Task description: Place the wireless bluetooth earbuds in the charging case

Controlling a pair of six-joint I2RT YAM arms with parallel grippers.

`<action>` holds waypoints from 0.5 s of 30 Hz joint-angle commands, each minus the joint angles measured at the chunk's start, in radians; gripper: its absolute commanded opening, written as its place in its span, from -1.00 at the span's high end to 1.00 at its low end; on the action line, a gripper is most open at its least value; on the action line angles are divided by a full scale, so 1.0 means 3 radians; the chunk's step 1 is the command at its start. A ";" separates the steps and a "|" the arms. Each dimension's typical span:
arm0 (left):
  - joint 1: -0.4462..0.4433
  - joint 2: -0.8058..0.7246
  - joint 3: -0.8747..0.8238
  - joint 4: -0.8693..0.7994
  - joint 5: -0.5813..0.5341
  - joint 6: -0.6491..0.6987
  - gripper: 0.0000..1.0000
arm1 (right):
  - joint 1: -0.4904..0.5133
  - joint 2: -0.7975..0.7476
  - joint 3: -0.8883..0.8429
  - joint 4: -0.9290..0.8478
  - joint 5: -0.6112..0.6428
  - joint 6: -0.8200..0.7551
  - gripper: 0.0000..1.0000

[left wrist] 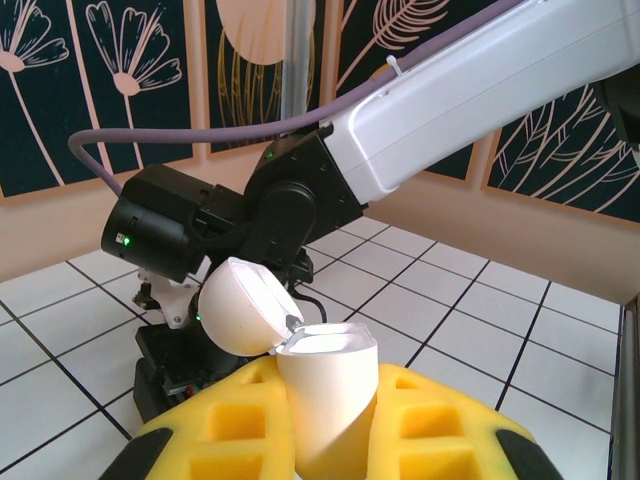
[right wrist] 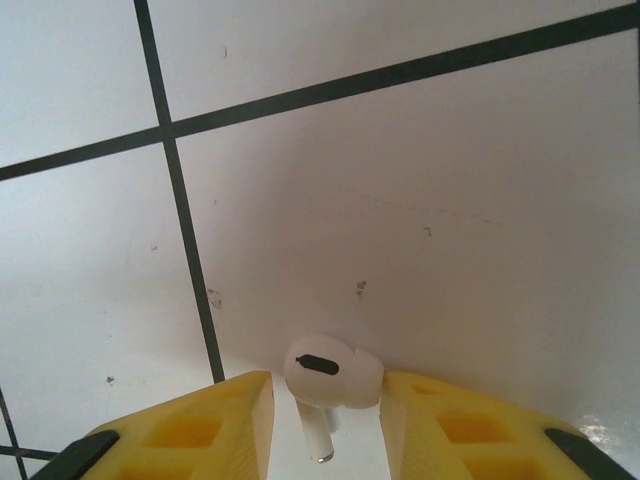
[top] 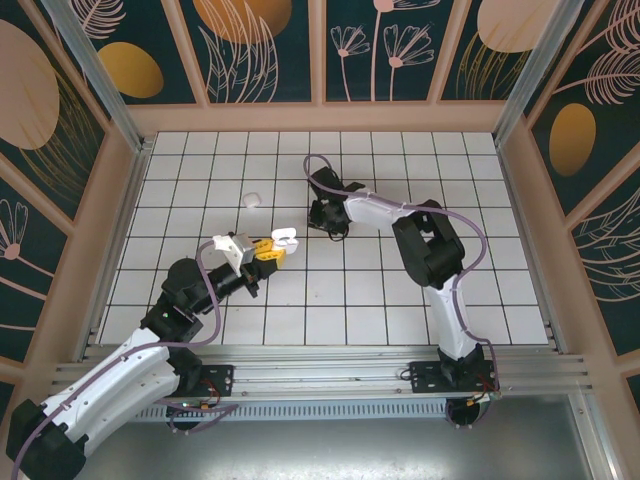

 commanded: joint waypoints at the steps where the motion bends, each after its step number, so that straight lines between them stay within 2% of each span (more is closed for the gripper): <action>1: -0.0017 -0.0034 -0.0046 0.0089 -0.0023 0.0015 1.00 | -0.0006 0.0163 0.0112 -0.0103 0.0148 -0.0133 0.30; 15: -0.0016 0.0013 -0.0047 0.0144 -0.0003 -0.0013 1.00 | 0.0000 0.0333 0.0444 -0.0432 0.0377 -0.0329 0.25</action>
